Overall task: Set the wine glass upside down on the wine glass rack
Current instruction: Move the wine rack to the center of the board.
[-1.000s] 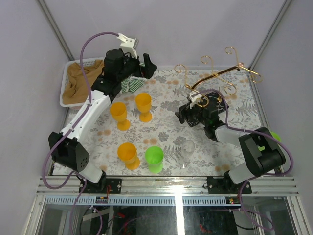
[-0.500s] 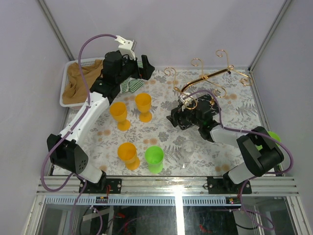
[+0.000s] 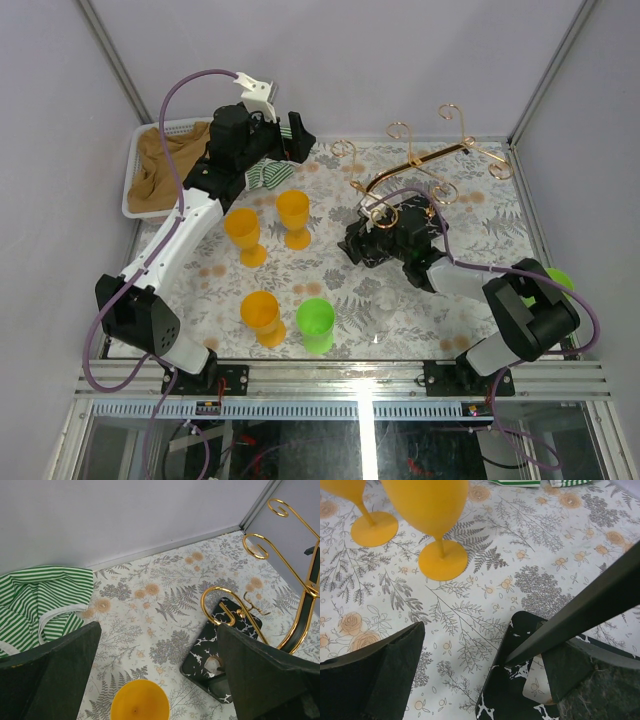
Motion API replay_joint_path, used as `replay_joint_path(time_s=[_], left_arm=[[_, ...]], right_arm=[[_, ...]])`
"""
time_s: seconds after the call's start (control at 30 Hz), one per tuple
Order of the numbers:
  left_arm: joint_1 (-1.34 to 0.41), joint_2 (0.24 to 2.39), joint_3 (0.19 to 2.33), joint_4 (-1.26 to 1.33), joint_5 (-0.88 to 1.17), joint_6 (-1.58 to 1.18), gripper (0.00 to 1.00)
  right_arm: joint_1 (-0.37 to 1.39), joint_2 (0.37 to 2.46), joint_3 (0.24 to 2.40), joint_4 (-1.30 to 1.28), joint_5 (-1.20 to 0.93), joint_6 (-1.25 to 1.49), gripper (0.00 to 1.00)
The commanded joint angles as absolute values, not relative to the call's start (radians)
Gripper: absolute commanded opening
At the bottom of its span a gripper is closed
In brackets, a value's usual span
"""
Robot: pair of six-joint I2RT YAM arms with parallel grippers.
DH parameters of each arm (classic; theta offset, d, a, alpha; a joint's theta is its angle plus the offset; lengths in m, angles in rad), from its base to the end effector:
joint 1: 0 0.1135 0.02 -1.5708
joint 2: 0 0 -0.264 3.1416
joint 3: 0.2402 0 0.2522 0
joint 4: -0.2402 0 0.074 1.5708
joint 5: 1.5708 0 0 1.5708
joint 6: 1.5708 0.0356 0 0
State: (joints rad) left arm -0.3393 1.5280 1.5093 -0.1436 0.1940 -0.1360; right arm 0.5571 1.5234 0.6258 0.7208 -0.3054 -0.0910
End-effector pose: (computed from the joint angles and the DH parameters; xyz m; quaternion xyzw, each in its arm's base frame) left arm 0.3393 -0.1270 0.4151 0.1394 0.7482 -0.2234 0.6089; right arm 0.2604 0.1748 0.2041 -0.3339 0.6873 0.2600 0.5904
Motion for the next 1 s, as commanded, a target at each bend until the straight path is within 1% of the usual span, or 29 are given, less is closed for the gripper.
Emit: replay_joint_path(time_s=[0.0,0.2,0.57,0.83,0.97], left_arm=[[-0.336,1.512,1.519,-0.107,0.187,-0.114,1.00],[-0.334,1.500,1.509,-0.115,0.191,-0.104,1.00],[-0.334,1.471,1.456,-0.106,0.158,-0.091,1.00],[-0.335,1.471,1.462,-0.114,0.147,-0.094,1.00],[-0.335,1.465,1.450,-0.115,0.138,-0.089,1.00]], right_arm=[[0.624,1.542,0.690,0.683,-0.406,-0.122,0.99],[0.655,1.545,0.705,0.643,-0.388,-0.138,0.99],[0.653,1.557,0.657,0.616,-0.174,-0.126,0.99],[0.654,1.537,0.610,0.628,-0.218,-0.177,1.00],[0.653,1.507,0.593,0.586,-0.217,-0.217,1.00]])
